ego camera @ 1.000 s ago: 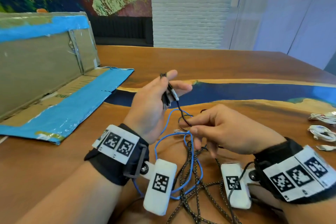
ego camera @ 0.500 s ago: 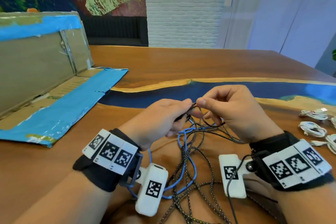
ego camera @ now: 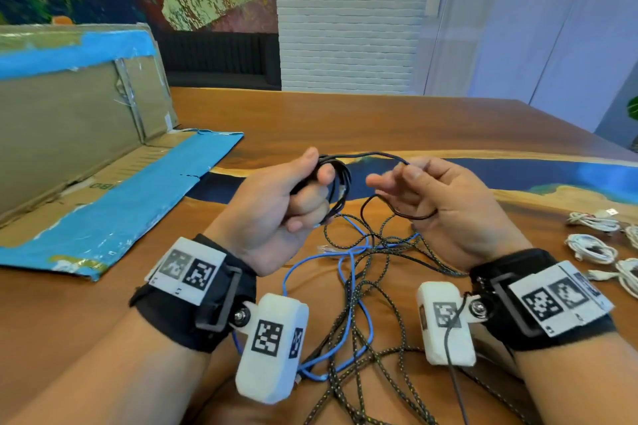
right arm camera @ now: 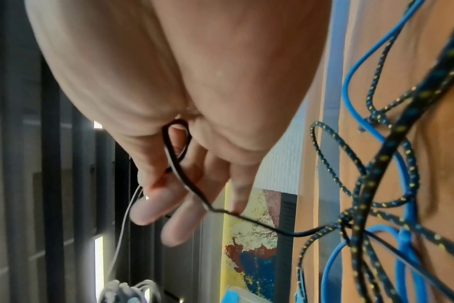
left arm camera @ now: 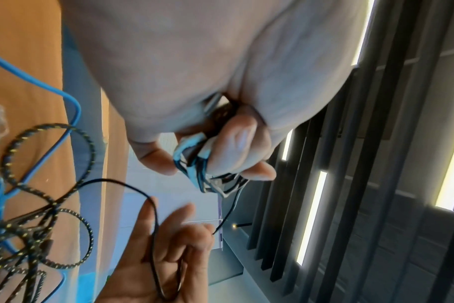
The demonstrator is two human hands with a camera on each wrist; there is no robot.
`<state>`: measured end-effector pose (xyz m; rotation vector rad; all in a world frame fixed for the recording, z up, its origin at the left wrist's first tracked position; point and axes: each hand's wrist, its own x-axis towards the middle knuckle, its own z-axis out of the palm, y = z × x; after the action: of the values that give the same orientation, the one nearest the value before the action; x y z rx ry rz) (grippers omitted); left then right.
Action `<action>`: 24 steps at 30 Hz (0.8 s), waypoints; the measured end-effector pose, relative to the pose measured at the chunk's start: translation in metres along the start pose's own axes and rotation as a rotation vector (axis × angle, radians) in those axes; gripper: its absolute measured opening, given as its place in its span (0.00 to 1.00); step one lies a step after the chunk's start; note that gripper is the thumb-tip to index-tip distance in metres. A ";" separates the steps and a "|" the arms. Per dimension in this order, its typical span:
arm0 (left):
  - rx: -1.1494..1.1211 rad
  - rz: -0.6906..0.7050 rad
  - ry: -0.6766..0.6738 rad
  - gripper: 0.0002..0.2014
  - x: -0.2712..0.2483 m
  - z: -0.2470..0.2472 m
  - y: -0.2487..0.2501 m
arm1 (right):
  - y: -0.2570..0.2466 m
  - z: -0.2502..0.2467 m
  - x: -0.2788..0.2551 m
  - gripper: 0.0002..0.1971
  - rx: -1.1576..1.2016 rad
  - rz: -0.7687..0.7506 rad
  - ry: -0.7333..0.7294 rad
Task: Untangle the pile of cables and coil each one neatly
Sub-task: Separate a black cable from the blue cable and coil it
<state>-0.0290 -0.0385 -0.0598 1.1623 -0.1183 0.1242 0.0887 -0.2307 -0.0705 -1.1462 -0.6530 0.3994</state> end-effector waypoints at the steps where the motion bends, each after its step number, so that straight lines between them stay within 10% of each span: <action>1: -0.017 -0.005 0.006 0.21 0.000 0.001 0.000 | -0.002 0.002 0.000 0.06 0.079 0.013 0.000; 7: -0.182 0.044 0.039 0.21 -0.002 0.000 0.010 | -0.010 -0.010 0.004 0.14 0.064 0.002 0.154; 11: -0.279 0.131 0.019 0.22 -0.005 0.003 0.011 | -0.004 -0.007 0.004 0.11 -0.384 -0.075 0.181; 15: -0.327 0.221 0.131 0.21 -0.002 0.004 0.013 | -0.002 0.006 -0.006 0.09 -0.710 0.006 -0.092; 24: 0.110 0.212 0.338 0.18 0.008 0.012 -0.008 | -0.007 0.032 -0.025 0.10 -0.664 0.146 -0.533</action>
<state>-0.0202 -0.0523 -0.0614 1.2205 0.0662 0.5168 0.0489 -0.2257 -0.0626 -1.7440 -1.2290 0.6493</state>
